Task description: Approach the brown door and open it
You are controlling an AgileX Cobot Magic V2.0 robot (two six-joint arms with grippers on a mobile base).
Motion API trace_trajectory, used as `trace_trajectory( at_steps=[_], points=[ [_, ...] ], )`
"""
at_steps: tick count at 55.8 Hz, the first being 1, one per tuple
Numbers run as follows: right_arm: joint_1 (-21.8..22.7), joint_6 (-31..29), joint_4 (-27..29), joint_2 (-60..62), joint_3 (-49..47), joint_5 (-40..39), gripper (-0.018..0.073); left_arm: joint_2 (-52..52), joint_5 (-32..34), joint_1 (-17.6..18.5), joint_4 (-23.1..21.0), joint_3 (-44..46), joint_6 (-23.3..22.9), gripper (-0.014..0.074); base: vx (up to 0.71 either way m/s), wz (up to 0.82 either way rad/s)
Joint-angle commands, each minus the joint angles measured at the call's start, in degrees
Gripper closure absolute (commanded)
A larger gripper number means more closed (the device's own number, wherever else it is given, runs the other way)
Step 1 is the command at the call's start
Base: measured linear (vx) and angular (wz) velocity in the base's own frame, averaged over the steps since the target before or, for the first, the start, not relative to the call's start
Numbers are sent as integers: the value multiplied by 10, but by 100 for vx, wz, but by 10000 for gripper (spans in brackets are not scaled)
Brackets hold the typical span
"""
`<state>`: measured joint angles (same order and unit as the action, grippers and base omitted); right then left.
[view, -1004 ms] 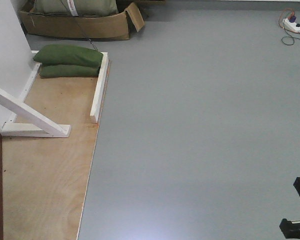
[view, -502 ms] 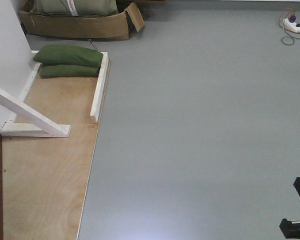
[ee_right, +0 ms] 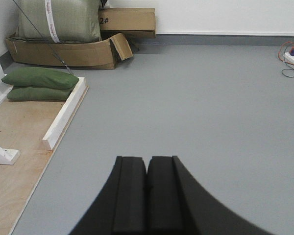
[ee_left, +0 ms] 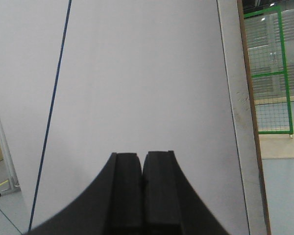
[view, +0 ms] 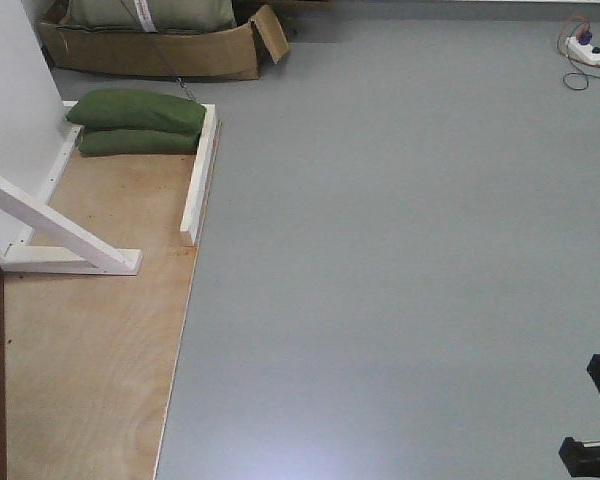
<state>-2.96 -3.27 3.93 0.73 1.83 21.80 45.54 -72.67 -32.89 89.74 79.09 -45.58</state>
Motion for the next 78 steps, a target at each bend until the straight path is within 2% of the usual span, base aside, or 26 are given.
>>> trace_trajectory(
  at_steps=[1, 14, 26, 34, 49, 55, 68, 78],
  points=[
    [-1, -5, -4, 3, 2, -47, 559, 11, 9, -12, 34, 14, -3, 460, 0, 0],
    [-1, -5, -4, 3, 2, -47, 559, 38, 9, -69, 29, 14, -3, 460, 0, 0],
    [-1, -5, -4, 3, 2, -47, 559, 77, 9, -119, -20, 14, -3, 460, 0, 0],
    [-1, -5, -4, 3, 2, -47, 559, 105, 10, -148, -27, 16, -7, 460, 0, 0],
    [-1, -5, -4, 3, 2, -47, 559, 129, 9, -212, -116, 83, -7, 460, 0, 0],
    [-1, -5, -3, 3, 2, -47, 559, 131, 9, -233, -112, 90, -5, 460, 0, 0],
    [-1, -5, -4, 3, 2, -44, 559, 131, 10, -308, -114, 90, -5, 460, 0, 0],
    [-1, -5, -4, 3, 2, -44, 559, 155, 19, -330, -114, 90, -8, 460, 0, 0]
  ],
)
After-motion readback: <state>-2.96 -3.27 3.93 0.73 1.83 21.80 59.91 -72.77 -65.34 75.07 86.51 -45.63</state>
